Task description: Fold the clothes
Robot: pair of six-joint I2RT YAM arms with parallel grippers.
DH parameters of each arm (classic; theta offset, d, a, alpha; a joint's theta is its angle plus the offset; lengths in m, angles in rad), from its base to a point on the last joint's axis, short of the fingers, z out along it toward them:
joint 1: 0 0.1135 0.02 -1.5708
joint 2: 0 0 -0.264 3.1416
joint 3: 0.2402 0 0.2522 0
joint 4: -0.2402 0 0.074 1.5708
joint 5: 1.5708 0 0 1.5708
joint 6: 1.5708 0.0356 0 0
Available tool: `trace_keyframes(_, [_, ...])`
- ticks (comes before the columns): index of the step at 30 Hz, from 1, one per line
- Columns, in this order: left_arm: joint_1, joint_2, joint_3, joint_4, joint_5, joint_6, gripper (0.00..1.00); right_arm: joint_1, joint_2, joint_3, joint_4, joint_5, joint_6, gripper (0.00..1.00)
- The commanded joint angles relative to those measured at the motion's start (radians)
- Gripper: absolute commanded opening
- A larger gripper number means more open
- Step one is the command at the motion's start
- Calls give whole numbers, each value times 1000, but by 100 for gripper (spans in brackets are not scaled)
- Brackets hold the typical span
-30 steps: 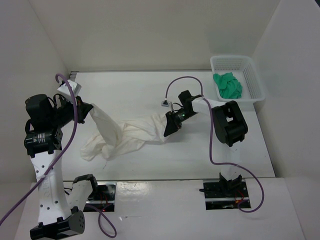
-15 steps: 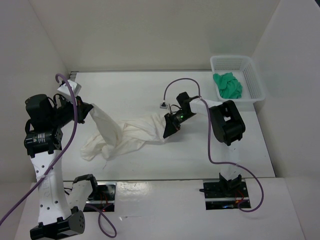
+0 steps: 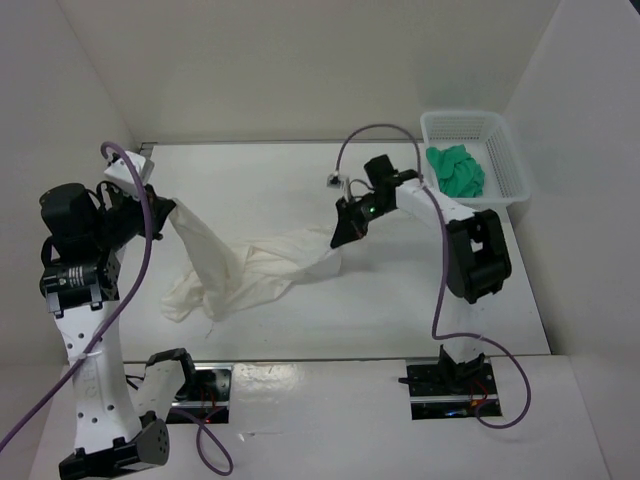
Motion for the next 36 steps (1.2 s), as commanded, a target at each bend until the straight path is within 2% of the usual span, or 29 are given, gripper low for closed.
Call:
trace_keyframes(1, [6,7,90,34,-69,-19,0,-110,-200,171,4,45,55,0])
trace_keyframes(8, [6,27,223,54,-214,-56,0,-352,-294,423,-84,70,99,0])
trace_keyframes(14, [6,50,386,45,-341,-102,0,-560,-312,648,-141,-30,132,0])
trace_keyframes(19, [6,68,500,34,-473,-140,0,-614,-361,730,-157,-65,155,0])
trace_keyframes(25, [6,111,627,3,-565,-176,0,-711,-394,825,-145,-134,237,0])
trace_keyframes(31, [6,212,825,-81,-606,-217,3,-837,-394,897,-39,-200,450,0])
trace_keyframes(34, [6,270,849,-131,-596,-228,3,-858,-406,920,-29,-147,480,0])
trace_keyframes(36, [6,280,840,-132,-617,-240,3,-858,-426,944,-74,-26,448,0])
